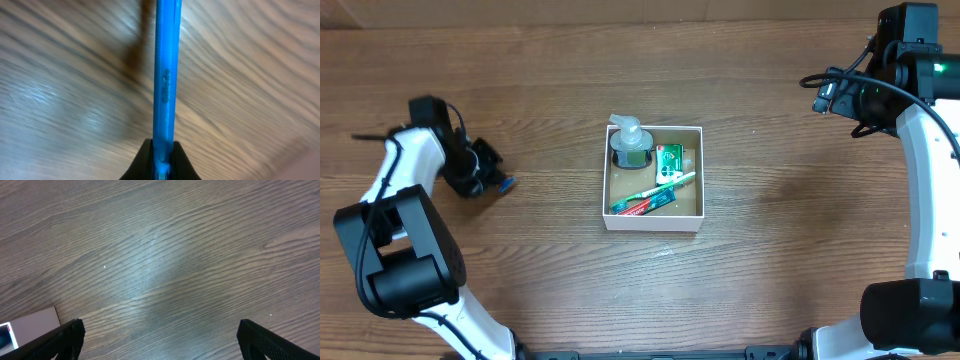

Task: Pack container
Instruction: 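Carry the razor with the left gripper into the box, release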

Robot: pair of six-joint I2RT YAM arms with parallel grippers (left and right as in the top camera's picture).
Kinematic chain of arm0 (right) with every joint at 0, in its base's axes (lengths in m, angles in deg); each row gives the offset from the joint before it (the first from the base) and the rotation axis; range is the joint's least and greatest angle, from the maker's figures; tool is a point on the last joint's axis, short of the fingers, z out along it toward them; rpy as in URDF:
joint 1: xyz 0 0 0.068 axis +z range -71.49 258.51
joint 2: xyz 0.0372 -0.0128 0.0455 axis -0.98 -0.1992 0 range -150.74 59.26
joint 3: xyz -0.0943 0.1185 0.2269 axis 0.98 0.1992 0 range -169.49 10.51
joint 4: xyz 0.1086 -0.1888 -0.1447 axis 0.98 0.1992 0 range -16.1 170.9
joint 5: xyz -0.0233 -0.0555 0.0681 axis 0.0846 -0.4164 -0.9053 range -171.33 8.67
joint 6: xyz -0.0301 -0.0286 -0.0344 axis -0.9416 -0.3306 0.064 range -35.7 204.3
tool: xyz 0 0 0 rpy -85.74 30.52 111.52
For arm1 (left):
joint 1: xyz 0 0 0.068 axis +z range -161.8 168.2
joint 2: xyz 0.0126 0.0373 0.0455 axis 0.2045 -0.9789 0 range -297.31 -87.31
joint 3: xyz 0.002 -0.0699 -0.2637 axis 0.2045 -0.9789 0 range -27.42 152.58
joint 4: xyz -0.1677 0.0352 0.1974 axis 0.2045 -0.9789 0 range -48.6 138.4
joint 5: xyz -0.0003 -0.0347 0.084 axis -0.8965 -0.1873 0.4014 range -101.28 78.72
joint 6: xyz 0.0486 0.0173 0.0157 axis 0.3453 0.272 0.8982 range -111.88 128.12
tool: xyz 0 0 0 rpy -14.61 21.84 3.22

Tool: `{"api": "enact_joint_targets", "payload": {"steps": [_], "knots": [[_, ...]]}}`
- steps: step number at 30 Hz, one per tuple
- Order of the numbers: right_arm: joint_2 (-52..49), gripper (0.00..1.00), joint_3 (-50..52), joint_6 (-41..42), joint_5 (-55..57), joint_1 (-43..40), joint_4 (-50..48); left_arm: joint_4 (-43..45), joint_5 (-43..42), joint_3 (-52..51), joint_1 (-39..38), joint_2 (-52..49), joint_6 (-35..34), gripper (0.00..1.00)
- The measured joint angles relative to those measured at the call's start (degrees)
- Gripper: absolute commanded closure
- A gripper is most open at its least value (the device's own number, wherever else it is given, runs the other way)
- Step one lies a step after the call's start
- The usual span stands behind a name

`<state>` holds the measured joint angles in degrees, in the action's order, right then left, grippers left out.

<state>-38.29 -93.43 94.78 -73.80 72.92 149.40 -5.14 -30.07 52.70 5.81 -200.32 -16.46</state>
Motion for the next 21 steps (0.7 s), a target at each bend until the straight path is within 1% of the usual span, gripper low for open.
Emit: {"api": "enact_joint_targets", "payload": {"steps": [1,5,7,10,13,15,18,21], "knots": [[0.0,0.00,0.0,0.0,0.0,0.0,0.0,-3.9,-1.9,3.9,-0.1,-0.2,1.0,0.96],[0.0,0.00,0.0,0.0,0.0,0.0,0.0,-14.0,-6.2,19.3,-1.9,1.3,6.1,0.96],[0.0,0.00,0.0,0.0,0.0,0.0,0.0,-17.4,-7.0,23.6,-3.7,3.3,9.2,0.96],[0.0,0.00,0.0,0.0,0.0,0.0,0.0,-20.6,-7.6,29.0,-8.3,7.2,16.1,0.96],[0.0,0.00,0.0,0.0,0.0,0.0,0.0,-21.8,-8.5,31.3,-16.3,12.7,25.7,0.96],[0.0,0.00,0.0,0.0,0.0,0.0,0.0,-24.1,-8.9,31.8,-22.6,15.4,33.4,0.96],[0.0,0.00,0.0,0.0,0.0,0.0,0.0,-27.4,-9.1,32.0,-30.3,16.8,42.6,0.96],[0.0,0.00,0.0,0.0,0.0,0.0,0.0,-29.4,-5.2,31.5,-38.4,16.1,50.7,0.96]]}}
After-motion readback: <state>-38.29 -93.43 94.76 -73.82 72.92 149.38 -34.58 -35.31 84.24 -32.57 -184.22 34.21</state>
